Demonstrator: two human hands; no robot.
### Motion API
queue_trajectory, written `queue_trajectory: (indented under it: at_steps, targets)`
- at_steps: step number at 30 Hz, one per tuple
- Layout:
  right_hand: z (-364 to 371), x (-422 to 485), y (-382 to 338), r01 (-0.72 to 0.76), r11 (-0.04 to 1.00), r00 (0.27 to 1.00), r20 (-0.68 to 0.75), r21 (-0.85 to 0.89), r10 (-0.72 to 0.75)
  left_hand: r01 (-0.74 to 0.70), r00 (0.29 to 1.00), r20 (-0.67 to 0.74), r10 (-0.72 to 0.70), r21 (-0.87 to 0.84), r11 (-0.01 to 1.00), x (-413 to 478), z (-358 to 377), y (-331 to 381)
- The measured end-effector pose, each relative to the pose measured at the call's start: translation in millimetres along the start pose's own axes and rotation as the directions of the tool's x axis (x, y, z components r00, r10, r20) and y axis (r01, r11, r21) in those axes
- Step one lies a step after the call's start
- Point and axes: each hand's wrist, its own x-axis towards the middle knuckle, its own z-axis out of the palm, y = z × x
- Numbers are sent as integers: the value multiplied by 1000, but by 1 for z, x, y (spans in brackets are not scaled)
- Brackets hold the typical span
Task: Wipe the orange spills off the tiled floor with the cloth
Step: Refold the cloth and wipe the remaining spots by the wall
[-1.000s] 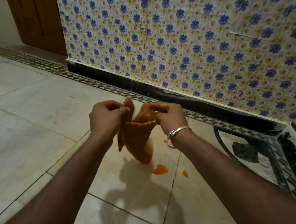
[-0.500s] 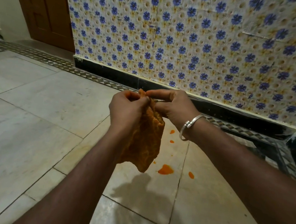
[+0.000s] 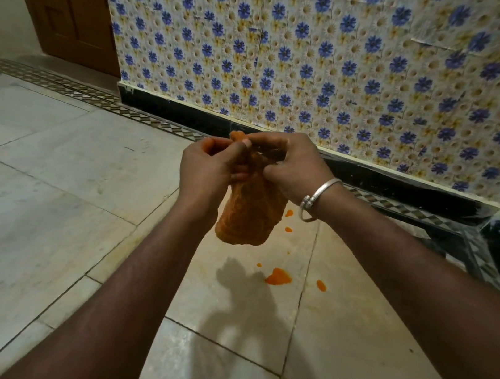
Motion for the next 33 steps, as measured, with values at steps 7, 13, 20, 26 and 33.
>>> queue_trajectory:
  at_steps: [7,13,20,26,33]
  targets:
    - [-23,3,4,-85,981,978,200,173,50,100,907,385,-169,194,976,14,-26,-37]
    - [-31,6,21,-250,879,952,268,407,146,155,823,525,-218,162,975,4,-29,-45]
    - [3,-21,78,-618,502,782,537,605,317,251,896,351,-270,102,963,13,-25,-30]
    - [16,-15,72,-481,738,877,257,474,407,253,925,186,-331,348,903,19,-31,-37]
    - [21,-14,79,-420,784,902,117,457,415,383,879,221,-422,202,902,19,-29,-43]
